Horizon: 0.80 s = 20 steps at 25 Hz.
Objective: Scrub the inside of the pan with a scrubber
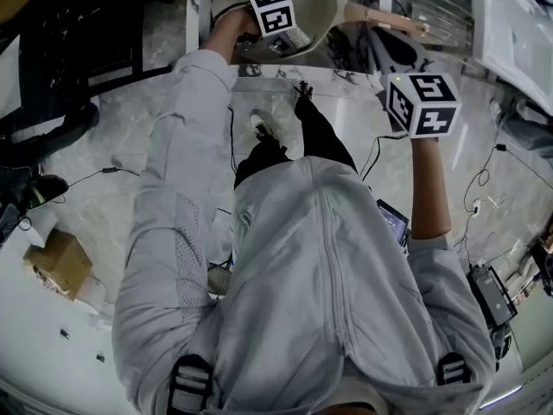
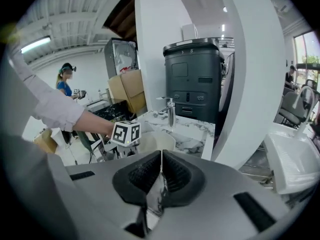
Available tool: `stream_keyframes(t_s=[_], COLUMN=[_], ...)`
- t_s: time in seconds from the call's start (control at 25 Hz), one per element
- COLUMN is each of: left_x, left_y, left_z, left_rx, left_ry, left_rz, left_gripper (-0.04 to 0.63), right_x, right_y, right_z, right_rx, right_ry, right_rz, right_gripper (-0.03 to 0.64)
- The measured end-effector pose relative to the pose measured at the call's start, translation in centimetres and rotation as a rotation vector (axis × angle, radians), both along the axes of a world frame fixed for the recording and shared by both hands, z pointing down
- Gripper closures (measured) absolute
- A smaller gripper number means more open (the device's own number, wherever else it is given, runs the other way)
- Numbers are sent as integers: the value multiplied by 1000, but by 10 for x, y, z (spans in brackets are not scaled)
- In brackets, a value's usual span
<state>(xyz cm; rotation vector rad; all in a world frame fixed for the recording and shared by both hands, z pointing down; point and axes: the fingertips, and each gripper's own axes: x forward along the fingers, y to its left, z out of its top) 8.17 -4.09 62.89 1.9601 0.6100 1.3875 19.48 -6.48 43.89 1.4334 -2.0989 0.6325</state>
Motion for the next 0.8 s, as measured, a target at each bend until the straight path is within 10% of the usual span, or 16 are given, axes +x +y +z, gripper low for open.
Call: stream_keyframes(t_s=[0.32, 0.8], left_x=[-13, -17], left_y=[10, -8], left_z=[-34, -116], left_rx=[-10, 361], left_ry=[22, 328], left_rz=[3, -237], left_gripper=[528, 528], right_x=[1, -37], right_y=[31, 70], right_z=[-17, -67], right_rx=[39, 137], right_ry=[15, 44], right_rz=[41, 42], right_gripper=[580, 580])
